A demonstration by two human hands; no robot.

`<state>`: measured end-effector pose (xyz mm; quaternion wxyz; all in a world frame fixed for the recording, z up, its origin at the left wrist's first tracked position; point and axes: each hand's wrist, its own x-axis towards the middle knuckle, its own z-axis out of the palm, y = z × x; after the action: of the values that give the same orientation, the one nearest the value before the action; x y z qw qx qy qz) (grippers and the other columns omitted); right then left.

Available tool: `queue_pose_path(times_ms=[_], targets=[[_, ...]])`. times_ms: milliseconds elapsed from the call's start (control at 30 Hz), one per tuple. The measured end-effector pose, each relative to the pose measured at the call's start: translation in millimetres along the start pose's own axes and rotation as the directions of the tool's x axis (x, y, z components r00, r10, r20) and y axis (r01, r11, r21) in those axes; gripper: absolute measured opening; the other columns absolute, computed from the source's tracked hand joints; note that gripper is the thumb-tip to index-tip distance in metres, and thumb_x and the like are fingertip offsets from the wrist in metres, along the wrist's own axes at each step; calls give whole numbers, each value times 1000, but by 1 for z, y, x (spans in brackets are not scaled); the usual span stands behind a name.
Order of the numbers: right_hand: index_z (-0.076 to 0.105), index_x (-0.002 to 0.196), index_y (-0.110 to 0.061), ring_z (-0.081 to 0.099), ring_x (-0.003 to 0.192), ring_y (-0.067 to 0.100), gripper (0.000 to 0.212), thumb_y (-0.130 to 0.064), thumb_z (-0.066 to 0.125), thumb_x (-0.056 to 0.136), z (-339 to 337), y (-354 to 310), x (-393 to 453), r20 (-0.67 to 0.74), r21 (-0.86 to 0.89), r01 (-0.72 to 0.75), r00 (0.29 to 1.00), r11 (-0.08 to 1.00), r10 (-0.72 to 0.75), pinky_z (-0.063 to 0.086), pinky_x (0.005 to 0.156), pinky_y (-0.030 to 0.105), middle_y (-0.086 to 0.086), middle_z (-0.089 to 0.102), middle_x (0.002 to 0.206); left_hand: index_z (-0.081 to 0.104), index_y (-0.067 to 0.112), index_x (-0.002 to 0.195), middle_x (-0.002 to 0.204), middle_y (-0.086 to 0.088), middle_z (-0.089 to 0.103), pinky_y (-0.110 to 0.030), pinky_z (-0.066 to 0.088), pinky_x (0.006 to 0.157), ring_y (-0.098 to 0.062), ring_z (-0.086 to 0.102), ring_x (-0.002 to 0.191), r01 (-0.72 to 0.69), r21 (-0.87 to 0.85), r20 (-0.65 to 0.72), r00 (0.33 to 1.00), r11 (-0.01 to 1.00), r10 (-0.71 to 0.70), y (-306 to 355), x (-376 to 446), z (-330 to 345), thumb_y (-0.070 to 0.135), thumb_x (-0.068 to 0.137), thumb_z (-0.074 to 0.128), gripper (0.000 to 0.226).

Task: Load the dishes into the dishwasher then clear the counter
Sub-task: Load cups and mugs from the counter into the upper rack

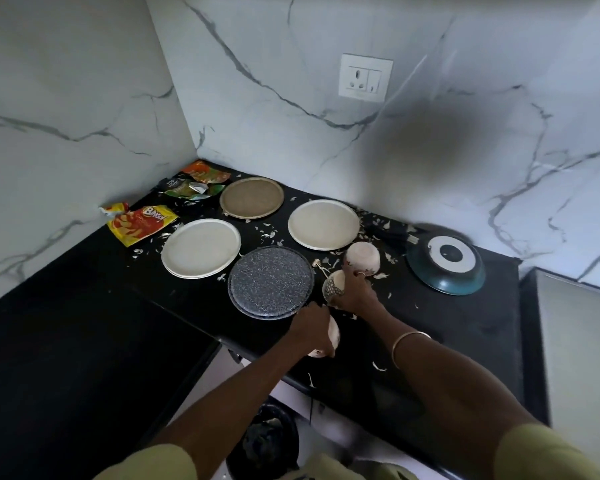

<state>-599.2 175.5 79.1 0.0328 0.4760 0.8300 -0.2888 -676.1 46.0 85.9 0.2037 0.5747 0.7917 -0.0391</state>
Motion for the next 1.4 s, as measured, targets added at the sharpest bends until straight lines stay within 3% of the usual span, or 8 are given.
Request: queue_pose_path(times_ms=[267, 400, 567, 733, 900, 1100, 1300, 1400], targets=[[23, 148, -22, 34, 135, 41, 100, -49, 80, 70, -2, 8, 12, -5, -84, 54, 998, 995, -55, 40, 102, 52, 18, 40, 142, 48, 9, 127, 126, -13, 51, -38, 49, 94, -32, 56, 112, 87, -117, -33, 995, 989, -91, 6, 6, 2, 45, 54, 89, 91], [14, 152, -19, 28, 139, 43, 106, -56, 74, 73, -6, 11, 11, -22, -34, 58, 998, 998, -58, 36, 105, 53, 19, 36, 147, 48, 13, 127, 126, -11, 50, -41, 51, 92, -32, 55, 115, 124, -167, -45, 990, 978, -133, 8, 2, 1, 45, 52, 89, 92], [26, 147, -24, 37, 133, 39, 95, -51, 77, 71, -16, 22, -3, -82, 136, 48, 996, 990, -37, 39, 105, 47, 17, 42, 140, 43, 14, 130, 131, -13, 47, -42, 48, 93, -35, 54, 117, 123, -192, -64, 988, 974, -137, 8, -2, 2, 46, 55, 89, 94], [20, 151, -23, 34, 135, 39, 101, -52, 76, 72, -16, 41, -52, -158, 172, -13, 987, 985, 41, 38, 107, 48, 20, 38, 142, 38, 9, 129, 130, -13, 50, -43, 48, 95, -35, 54, 117, 64, -170, -116, 990, 983, -85, 19, -25, -1, 48, 53, 90, 100], [25, 148, -19, 39, 131, 39, 100, -51, 79, 70, -5, 58, -118, -282, 247, -103, 944, 963, 173, 41, 105, 47, 20, 41, 140, 35, 7, 136, 133, -16, 50, -43, 48, 92, -38, 54, 118, -77, -142, -101, 993, 987, 62, 27, -57, 4, 48, 56, 88, 104], [31, 145, -15, 47, 123, 43, 98, -51, 80, 68, 14, 85, -202, -381, 285, -208, 871, 936, 310, 46, 100, 44, 24, 48, 133, 44, 10, 126, 129, -12, 53, -41, 49, 90, -35, 55, 116, -234, -135, -103, 970, 963, 221, 51, -105, 21, 49, 56, 87, 90], [34, 142, -12, 57, 113, 42, 98, -56, 79, 67, 49, 131, -344, -425, 350, -397, 740, 848, 522, 48, 92, 40, 25, 58, 122, 46, 13, 127, 129, -10, 54, -39, 48, 94, -34, 56, 118, -449, -90, -34, 893, 889, 448, 112, -203, 73, 48, 59, 85, 85], [35, 142, -13, 57, 111, 41, 95, -50, 81, 67, 59, 149, -410, -446, 400, -430, 680, 809, 582, 48, 90, 38, 25, 58, 120, 45, 14, 132, 131, -10, 54, -37, 47, 96, -31, 55, 120, -539, -45, 0, 842, 841, 540, 139, -239, 94, 46, 60, 85, 89]])
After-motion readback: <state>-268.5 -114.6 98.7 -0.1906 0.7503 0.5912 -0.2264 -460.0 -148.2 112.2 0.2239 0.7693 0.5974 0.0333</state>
